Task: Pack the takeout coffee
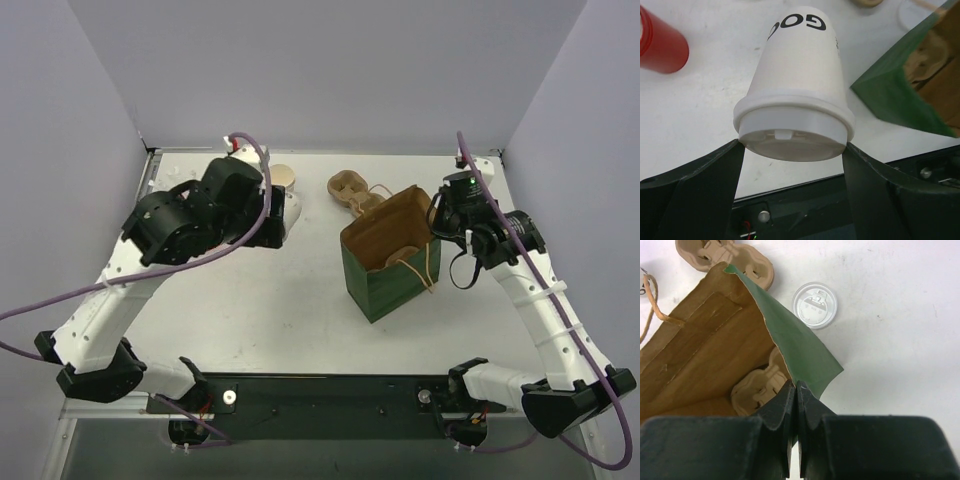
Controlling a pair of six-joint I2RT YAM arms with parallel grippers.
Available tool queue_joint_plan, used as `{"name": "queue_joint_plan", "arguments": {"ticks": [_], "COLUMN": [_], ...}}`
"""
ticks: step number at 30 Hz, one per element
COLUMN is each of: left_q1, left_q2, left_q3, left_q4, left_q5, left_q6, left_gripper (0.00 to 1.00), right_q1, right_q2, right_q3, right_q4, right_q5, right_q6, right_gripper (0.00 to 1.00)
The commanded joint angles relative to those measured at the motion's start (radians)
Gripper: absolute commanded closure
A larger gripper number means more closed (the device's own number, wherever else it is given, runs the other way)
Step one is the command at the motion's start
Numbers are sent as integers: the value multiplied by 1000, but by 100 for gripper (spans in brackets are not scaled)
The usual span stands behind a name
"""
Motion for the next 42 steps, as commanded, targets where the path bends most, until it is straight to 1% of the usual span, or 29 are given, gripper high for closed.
{"name": "queue_joint_plan", "arguments": {"ticks": [1,2,6,8,9,12,17,29,42], "left_q1": [45,48,59,57,57,57,49,28,19], "left_q2": [1,3,44,67,85,145,234,358,420], "left_q3": [-176,-237,-338,-360,-377,-386,-403,-397,-409], "left_q4": [-77,-51,-10,4,9,3,-5,-13,-5], "left_q5": [45,63,193,216,262,313,312,307,330], "left_q6": [42,54,120,133,160,211,248,286,303], "left_gripper": [71,71,71,71,71,71,71,69,63], "right_q1": [-38,-41,-63,-71,-74,-75,-83,-101,-115], "right_q2": [-38,-39,-33,-19,-15,-1,8,16,13], "right_q3": [39,40,48,56,59,71,68,51,33], "right_q4": [-41,-44,-52,-63,-64,-73,-75,-75,-75], "right_q5": [-42,-49,-108,-131,-138,-154,-171,-198,-209], "right_q6": [21,22,16,14,11,10,8,-4,-12], "right_gripper": [100,100,100,100,100,100,100,100,100]}}
